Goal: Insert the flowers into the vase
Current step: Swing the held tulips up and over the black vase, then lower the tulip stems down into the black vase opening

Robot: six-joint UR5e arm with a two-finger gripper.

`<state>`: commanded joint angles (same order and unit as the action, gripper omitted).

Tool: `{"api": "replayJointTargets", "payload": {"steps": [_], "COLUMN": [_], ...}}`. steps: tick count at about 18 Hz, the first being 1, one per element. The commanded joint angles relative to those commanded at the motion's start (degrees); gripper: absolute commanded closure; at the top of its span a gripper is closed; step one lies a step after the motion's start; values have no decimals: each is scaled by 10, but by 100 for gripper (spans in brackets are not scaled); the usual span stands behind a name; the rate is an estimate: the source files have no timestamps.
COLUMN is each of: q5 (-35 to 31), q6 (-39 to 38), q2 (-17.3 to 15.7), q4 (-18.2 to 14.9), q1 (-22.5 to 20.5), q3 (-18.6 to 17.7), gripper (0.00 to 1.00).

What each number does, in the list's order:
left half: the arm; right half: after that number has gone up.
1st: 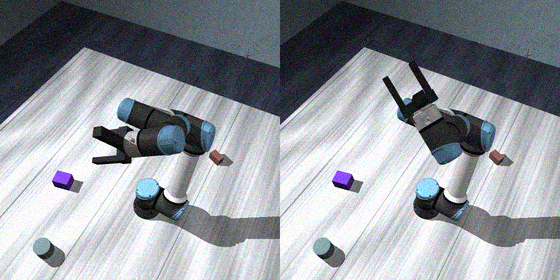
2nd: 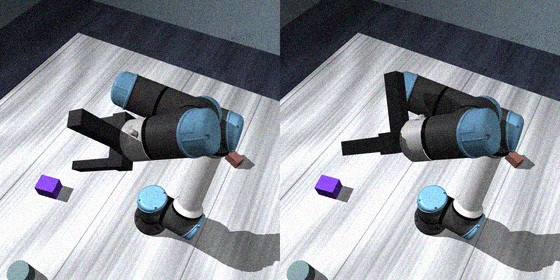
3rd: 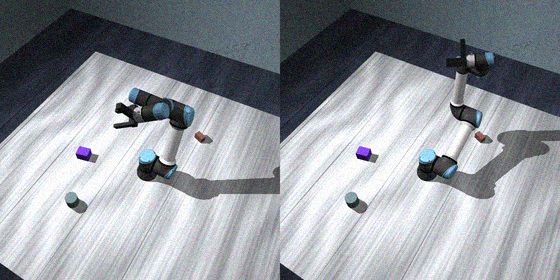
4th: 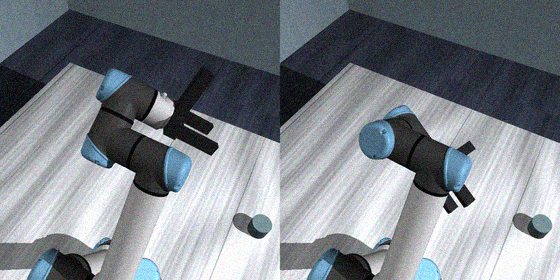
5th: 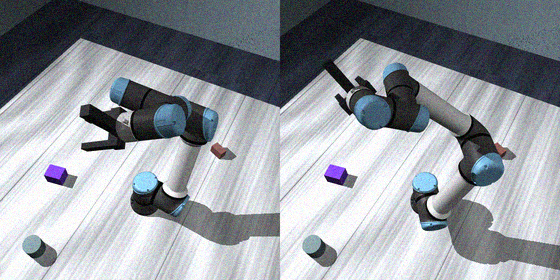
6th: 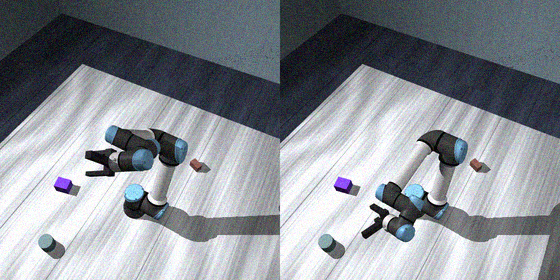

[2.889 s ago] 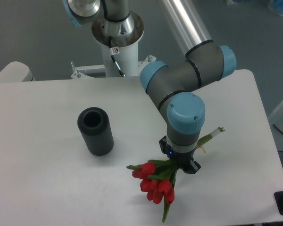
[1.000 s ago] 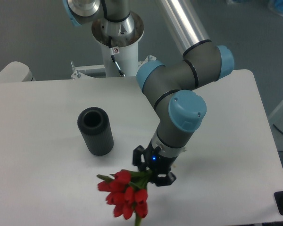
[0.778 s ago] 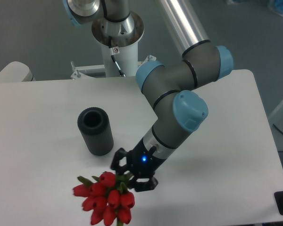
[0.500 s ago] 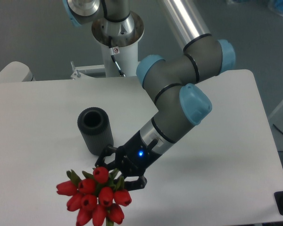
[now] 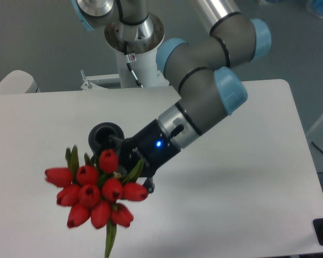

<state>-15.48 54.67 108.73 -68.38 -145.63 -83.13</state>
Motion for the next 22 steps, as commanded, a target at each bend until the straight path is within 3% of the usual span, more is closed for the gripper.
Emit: {"api": "replayJointTargets", "payload": {"steps": [6, 12, 16, 22], "q5": [24, 59, 60, 65], "q6": [-1, 1, 3, 13], "q2": [-18, -55, -62, -91], "q4": [3, 4, 10, 17], "q1": [-16, -47, -48, -60], "q3": [-7, -50, -62, -115], "gripper": [81, 81, 81, 81]}}
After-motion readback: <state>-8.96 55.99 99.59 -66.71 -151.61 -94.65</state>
